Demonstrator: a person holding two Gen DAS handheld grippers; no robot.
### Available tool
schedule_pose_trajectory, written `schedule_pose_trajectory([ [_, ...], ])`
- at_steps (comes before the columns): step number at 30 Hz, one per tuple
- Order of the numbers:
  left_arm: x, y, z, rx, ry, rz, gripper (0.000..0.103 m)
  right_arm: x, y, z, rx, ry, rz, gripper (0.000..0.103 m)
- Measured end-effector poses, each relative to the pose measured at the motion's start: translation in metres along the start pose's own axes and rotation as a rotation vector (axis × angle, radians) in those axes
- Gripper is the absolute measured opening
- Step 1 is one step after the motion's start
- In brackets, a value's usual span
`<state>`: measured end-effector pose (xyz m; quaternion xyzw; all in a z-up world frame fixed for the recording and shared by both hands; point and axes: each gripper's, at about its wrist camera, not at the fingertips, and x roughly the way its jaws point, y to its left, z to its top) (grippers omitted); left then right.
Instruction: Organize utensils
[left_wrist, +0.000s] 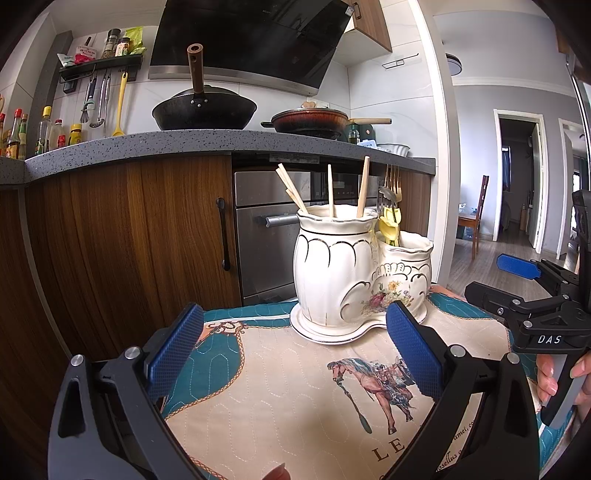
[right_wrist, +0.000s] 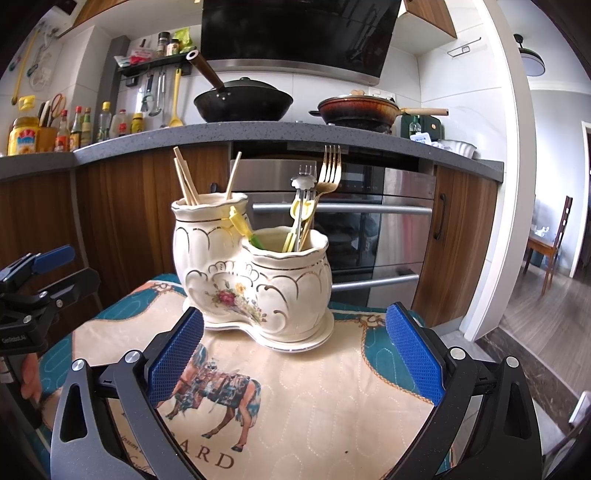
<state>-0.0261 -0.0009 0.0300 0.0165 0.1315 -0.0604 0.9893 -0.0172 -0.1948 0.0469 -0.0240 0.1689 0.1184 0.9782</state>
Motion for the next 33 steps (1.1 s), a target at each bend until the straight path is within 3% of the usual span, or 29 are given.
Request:
schedule_pose_trajectory([
  [33, -0.0001, 0.0, 0.0002, 0.0, 0.0, 0.0, 0.097, 0.0002, -0.0033, -0.0052, 0.004, 0.006, -0.003, 0.098],
])
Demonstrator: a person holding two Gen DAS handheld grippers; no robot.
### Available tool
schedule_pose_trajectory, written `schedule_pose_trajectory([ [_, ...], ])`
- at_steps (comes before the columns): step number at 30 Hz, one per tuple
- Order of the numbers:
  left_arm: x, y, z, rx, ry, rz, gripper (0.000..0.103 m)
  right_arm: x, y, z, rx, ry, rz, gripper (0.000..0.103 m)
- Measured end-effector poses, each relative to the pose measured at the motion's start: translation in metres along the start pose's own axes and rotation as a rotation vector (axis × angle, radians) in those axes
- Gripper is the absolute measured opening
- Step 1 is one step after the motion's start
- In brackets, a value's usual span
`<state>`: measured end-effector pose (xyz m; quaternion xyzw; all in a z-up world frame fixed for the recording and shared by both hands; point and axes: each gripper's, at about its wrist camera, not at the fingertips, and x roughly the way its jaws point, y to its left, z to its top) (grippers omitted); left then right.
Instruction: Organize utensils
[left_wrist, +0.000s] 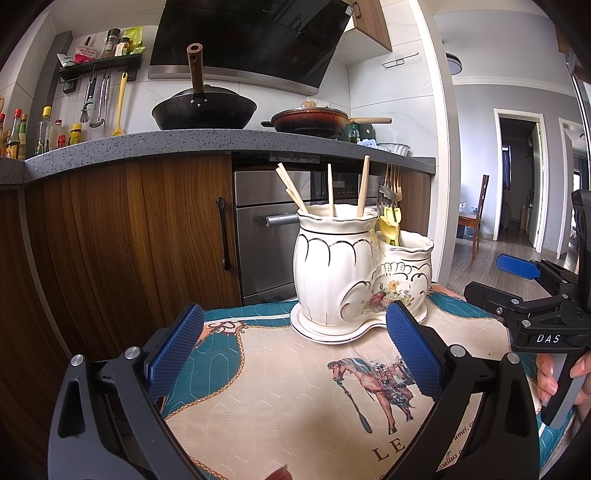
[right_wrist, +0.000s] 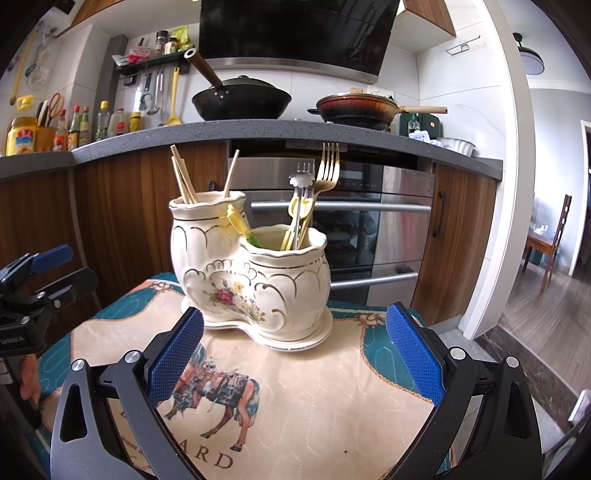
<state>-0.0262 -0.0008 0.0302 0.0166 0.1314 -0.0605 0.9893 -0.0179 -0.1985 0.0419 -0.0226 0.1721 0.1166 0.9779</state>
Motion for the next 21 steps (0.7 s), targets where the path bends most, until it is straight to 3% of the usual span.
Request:
schedule_pose_trajectory([
  [21, 0.0006, -0.0002, -0.0002, 0.001, 0.005, -0.003, 0.098, 0.0004, 0.0, 0.0002, 0.001, 0.002, 0.0, 0.098],
])
